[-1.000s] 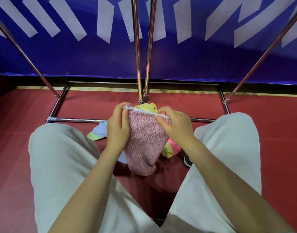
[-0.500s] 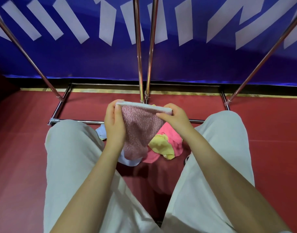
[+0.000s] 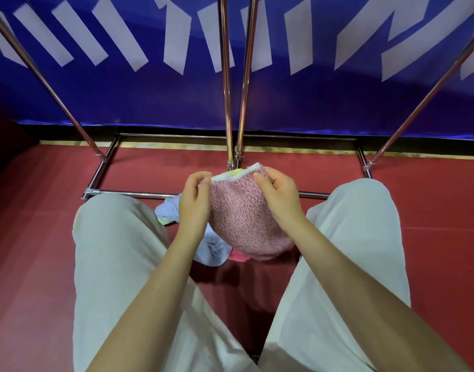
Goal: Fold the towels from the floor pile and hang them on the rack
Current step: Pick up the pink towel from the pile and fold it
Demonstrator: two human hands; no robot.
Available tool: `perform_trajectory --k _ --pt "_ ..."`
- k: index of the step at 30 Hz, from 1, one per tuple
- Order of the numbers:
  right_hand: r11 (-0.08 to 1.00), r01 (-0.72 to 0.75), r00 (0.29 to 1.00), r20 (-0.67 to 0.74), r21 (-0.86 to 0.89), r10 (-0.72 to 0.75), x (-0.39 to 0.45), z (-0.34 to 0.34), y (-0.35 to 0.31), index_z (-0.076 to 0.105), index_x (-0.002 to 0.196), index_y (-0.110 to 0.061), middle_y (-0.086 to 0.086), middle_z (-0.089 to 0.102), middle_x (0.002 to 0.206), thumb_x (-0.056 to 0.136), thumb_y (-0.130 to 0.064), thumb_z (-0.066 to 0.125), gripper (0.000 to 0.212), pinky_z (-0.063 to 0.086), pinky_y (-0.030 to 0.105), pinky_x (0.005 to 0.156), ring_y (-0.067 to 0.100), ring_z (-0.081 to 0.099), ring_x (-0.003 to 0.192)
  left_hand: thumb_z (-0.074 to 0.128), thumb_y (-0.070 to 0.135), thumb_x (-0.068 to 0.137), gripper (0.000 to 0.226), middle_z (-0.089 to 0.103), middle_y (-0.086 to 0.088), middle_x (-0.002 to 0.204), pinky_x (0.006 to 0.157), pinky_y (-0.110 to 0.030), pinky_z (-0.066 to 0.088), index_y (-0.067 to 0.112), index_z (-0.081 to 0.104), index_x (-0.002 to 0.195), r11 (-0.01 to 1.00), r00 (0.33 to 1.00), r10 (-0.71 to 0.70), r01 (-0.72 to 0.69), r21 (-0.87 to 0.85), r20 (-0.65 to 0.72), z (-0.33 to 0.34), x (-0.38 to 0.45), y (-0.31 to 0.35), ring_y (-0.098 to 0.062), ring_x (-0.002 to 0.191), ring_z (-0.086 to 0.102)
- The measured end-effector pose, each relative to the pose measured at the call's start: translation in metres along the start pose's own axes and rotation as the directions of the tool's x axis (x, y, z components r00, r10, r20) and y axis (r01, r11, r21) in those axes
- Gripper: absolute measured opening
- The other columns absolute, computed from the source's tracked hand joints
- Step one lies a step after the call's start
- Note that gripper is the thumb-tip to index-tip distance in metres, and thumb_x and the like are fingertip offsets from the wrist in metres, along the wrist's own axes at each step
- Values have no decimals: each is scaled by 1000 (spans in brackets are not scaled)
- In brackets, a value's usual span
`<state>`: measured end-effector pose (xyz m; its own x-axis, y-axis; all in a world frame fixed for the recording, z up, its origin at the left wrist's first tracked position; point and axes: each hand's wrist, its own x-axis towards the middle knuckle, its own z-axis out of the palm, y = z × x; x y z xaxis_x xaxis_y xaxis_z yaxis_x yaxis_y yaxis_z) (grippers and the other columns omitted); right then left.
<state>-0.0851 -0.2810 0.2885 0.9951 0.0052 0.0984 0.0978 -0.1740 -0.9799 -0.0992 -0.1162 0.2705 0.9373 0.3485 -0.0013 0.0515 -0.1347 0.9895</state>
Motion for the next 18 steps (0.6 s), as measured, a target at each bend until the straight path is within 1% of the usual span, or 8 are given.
perform_trajectory --k 3,4,6,8,11,14,16,18 --pt "1000 25 999 48 -19 -24 -4 4 -4 68 107 -20 -18 66 89 94 -12 55 20 42 13 79 -9 58 84 45 36 96 35 64 7 106 94 -22 40 10 65 109 982 978 125 -145 118 166 8 -10 -1 -8 105 56" --pt "999 29 998 61 -25 -27 -5 5 -4 68 109 -18 -16 67 94 94 -12 55 20 43 13 83 -7 59 90 41 43 93 42 63 10 110 97 -22 39 15 65 111 960 962 188 -222 169 197 10 -14 -1 -3 109 54" --pt "998 47 995 85 -32 -44 -6 6 -3 68 110 -14 -10 68 97 94 -11 55 21 45 19 89 3 61 97 33 41 94 37 55 27 118 102 -13 31 33 59 120 912 917 298 -355 204 264 14 -20 2 16 116 44" --pt "997 67 994 94 -33 -63 -7 6 0 69 110 -10 -3 69 101 94 -10 55 21 46 24 93 9 62 102 33 37 97 30 51 38 115 103 -14 28 47 51 118 923 912 282 -342 175 297 17 -23 3 22 116 40" --pt "999 51 995 90 -10 -50 -7 7 3 69 111 -8 -1 70 105 94 -10 55 22 46 25 95 10 62 104 37 42 96 19 58 28 83 90 -37 41 41 56 93 958 944 178 -231 171 276 20 -24 0 1 87 53" --pt "999 39 996 83 14 -40 -7 7 2 69 107 -17 -10 70 101 94 -9 55 21 46 22 92 3 62 101 44 35 95 17 54 23 70 72 -28 39 31 52 81 966 943 178 -221 132 280 20 -25 3 1 69 47" --pt "999 25 996 84 25 -27 -8 7 2 69 103 -22 -16 68 92 94 -10 55 20 44 14 82 -6 60 90 47 30 95 14 59 21 76 72 -21 41 26 58 89 962 942 207 -246 121 266 18 -25 6 2 75 53" --pt "999 -2 996 87 35 -1 -10 6 4 68 97 -17 -15 63 76 96 -12 54 15 39 8 68 -9 55 72 49 21 98 14 63 23 83 76 -14 40 27 61 95 961 945 236 -261 92 225 15 -27 12 5 83 56"
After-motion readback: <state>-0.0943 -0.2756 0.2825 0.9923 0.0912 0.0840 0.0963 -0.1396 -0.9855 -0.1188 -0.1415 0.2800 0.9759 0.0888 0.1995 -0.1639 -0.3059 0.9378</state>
